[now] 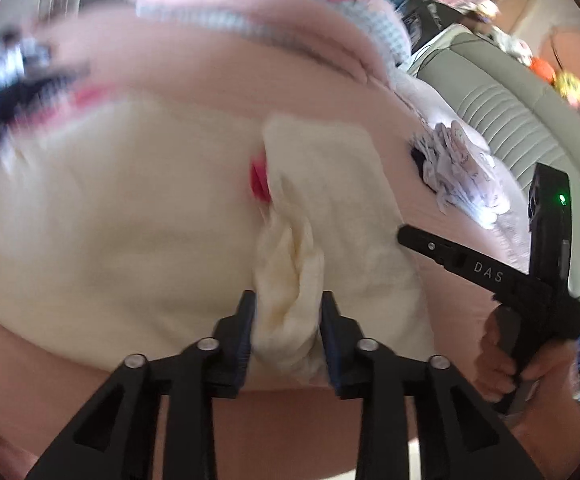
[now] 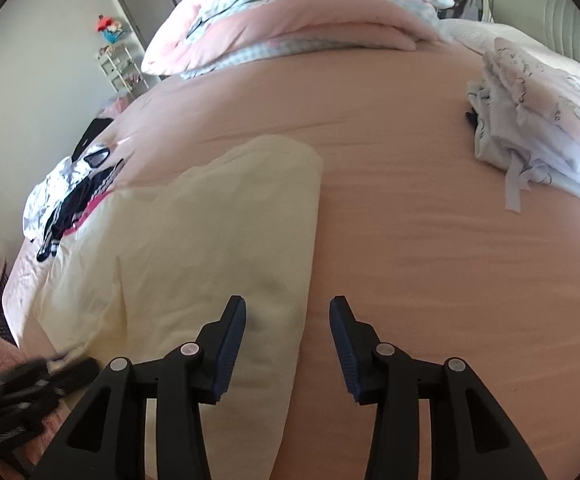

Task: Fold clothes

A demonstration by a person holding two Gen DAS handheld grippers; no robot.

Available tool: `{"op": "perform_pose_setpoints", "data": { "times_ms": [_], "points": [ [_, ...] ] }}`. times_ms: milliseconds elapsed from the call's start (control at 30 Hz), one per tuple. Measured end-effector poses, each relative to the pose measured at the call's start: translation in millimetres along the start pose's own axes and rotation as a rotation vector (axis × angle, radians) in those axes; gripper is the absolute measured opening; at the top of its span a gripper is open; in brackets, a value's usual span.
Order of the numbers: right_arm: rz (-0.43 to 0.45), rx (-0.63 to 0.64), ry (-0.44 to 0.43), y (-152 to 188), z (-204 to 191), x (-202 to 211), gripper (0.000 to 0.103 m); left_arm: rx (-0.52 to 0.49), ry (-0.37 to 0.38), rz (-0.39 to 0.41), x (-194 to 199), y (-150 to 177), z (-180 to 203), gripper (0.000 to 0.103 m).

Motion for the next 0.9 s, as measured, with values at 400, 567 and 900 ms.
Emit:
{"op": "perform_pose_setpoints", "data": {
  "times_ms": [400,567,900],
  "points": [
    [-0.004,0.074,0.03,-17.9,-4.8,2.3,0.043,0.062,0.174,-0.107,-70.2,-72.1,-16.9,0.045],
    [0.012,0.081,0.083,-47.7,9.6,1.2,0.043,0.045,0.29,-0.149,-97.8,-99.6,-17.6,0.047],
    [-0.024,0.084,0.007,-81.5,10.9,-49.8,0.043,0.026,0.298,-0.126,-84.6,-108.6,-27.3,0.009]
  ]
}}
Point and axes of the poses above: each gripper's, at about its wrist camera, not at the fingertips, and x roughly against the way its jaws point, z to its right, y to its underside, the point moved 4 cm from there along -x, roughly the way its jaws point, and after that the axes turned 8 degrees about -z, right-handed, at the moved point
